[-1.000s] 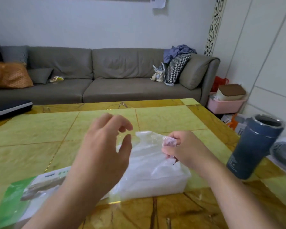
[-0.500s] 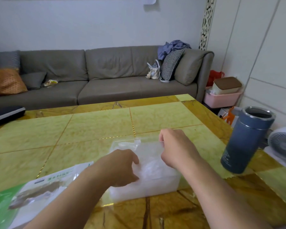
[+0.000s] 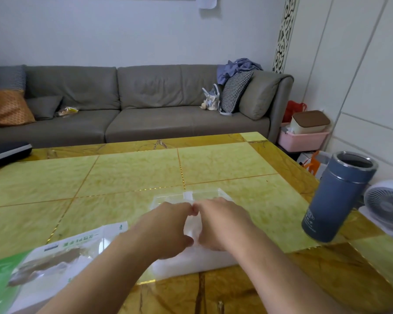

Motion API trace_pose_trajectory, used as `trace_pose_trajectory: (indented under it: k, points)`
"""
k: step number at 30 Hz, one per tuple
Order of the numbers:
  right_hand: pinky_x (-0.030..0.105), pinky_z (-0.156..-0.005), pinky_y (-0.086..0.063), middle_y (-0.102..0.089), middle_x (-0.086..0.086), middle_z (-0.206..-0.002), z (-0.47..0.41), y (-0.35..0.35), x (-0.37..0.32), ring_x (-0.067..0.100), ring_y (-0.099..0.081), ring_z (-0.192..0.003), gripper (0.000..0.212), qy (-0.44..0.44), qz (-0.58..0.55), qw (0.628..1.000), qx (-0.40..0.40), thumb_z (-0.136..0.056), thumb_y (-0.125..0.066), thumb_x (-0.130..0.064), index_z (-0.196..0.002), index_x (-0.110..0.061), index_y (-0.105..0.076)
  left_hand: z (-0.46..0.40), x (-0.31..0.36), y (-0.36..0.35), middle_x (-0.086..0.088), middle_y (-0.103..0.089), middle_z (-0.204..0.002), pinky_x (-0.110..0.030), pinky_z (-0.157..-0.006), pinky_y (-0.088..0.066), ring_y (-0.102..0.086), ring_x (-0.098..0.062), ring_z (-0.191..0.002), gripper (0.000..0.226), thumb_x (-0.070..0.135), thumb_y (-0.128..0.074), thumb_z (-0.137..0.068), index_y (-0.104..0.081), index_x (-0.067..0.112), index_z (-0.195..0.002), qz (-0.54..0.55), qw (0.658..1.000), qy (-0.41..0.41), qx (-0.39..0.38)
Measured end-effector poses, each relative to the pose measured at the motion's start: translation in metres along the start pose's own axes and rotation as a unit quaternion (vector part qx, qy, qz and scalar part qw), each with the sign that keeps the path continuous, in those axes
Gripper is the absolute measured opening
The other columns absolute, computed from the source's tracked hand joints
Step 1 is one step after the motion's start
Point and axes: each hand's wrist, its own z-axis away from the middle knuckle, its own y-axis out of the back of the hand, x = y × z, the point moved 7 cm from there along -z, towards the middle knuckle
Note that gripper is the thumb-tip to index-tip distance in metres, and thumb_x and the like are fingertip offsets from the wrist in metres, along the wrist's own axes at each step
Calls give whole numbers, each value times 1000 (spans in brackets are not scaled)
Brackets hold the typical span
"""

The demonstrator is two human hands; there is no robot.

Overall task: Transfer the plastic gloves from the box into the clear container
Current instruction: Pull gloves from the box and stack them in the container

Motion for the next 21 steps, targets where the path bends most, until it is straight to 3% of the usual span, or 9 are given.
trace_pose_trajectory:
  k: [3, 5, 7, 9, 12, 14, 16, 21]
  points:
    - [32, -76, -43, -59, -1, -130, -5, -8, 2, 24, -63, -102, 56, -18, 20, 998, -53, -89, -69, -20, -139, -41, -56, 0, 2, -1, 7, -61, -113, -28, -65, -50, -65, -16, -94, 50, 36, -72, -88, -50, 31, -133, -72, 997, 37, -11]
    - [34, -80, -44, -53, 1, -134, -7, -13, 3, 23, -54, -93, 57, -39, 34, 994, -95, -88, -72, -21, -139, -43, -56, -3, 3, -6, 6, -57, -91, -24, -52, -38, -59, -14, -74, 33, 32, -72, -88, -58, 21, -115, -89, 994, 62, -33]
    - [35, -84, -45, -47, 2, -138, -11, -16, 3, 21, -48, -92, 56, -55, 51, 990, -121, -88, -74, -26, -139, -43, -56, -9, 4, -11, 5, -50, -76, -23, -48, -34, -49, -11, -60, 20, 24, -70, -88, -52, 17, -86, -79, 992, 83, -48]
    - [36, -85, -43, -45, 4, -141, -15, -18, 2, 21, -46, -97, 60, -62, 68, 986, -141, -88, -74, -28, -142, -43, -54, -15, 5, -19, 4, -50, -73, -24, -53, -39, -49, -12, -60, 29, 17, -67, -89, -42, 18, -74, -64, 990, 96, -83]
    - [39, -89, -47, -44, 7, -144, -20, -25, 0, 21, -42, -101, 67, -66, 71, 979, -182, -88, -75, -26, -149, -39, -49, -23, 6, -27, 2, -51, -70, -27, -67, -47, -53, -15, -64, 27, 13, -64, -91, -41, 17, -77, -44, 988, 94, -114]
    - [39, -97, -52, -49, 8, -144, -22, -27, 0, 23, -53, -115, 67, -68, 58, 976, -197, -89, -75, -25, -149, -35, -50, -24, 6, -30, 2, -48, -69, -24, -62, -45, -48, -12, -59, 12, 10, -60, -93, -50, 17, -92, -33, 989, 81, -118]
    - [43, -102, -55, -58, 5, -141, -24, -29, 0, 27, -61, -122, 64, -63, 47, 976, -202, -91, -73, -22, -150, -32, -50, -23, 2, -32, 2, -45, -70, -21, -52, -36, -43, -10, -57, 18, 9, -57, -95, -56, 11, -113, -19, 990, 71, -122]
    - [40, -95, -59, -63, 1, -138, -25, -32, 4, 25, -68, -108, 69, -78, -28, 979, -186, -89, -77, -22, -150, -40, -51, -19, -10, -28, 4, -45, -78, -22, -54, -36, -45, -11, -65, 17, 13, -57, -95, -49, 13, -110, 1, 989, 68, -130]
